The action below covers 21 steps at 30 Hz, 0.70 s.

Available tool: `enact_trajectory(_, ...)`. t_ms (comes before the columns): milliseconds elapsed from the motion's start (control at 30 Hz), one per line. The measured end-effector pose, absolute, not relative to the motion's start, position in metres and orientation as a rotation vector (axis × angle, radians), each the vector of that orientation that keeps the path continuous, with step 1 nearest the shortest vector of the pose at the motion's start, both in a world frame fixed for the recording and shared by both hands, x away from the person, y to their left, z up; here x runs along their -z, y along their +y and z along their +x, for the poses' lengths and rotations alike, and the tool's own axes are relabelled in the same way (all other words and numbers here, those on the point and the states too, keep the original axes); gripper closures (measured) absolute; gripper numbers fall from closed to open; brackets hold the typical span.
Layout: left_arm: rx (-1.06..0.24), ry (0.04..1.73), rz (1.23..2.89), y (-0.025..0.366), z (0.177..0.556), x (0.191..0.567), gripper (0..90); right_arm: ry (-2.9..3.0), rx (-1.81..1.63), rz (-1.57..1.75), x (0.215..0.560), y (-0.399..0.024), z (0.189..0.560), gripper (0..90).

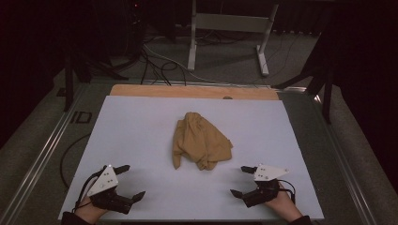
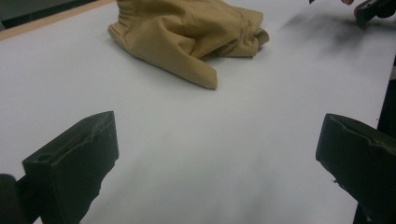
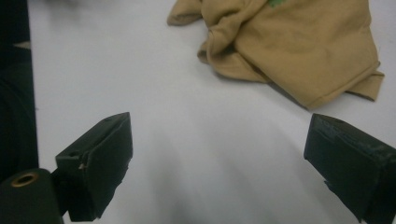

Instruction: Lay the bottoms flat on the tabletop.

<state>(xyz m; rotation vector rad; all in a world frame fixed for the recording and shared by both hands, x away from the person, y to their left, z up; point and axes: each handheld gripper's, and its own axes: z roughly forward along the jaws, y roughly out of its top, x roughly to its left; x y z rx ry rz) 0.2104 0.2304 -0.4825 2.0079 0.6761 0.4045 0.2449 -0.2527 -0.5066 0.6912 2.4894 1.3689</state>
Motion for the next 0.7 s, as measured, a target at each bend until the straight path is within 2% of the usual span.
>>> enact_trajectory(367, -0.349, 0.673, 2.041, 0.2291, 0.213, 0.4849, 0.4, 2.498, -1.315, 0.671, 0.5063, -0.2497, 0.2392, 8.3)
enact_trajectory(700, -0.303, 0.605, 2.053, 0.2233, 0.2126, 0.4789, 0.4, 2.546, -1.331, 0.648, 0.5022, -0.2472, 0.235, 8.3)
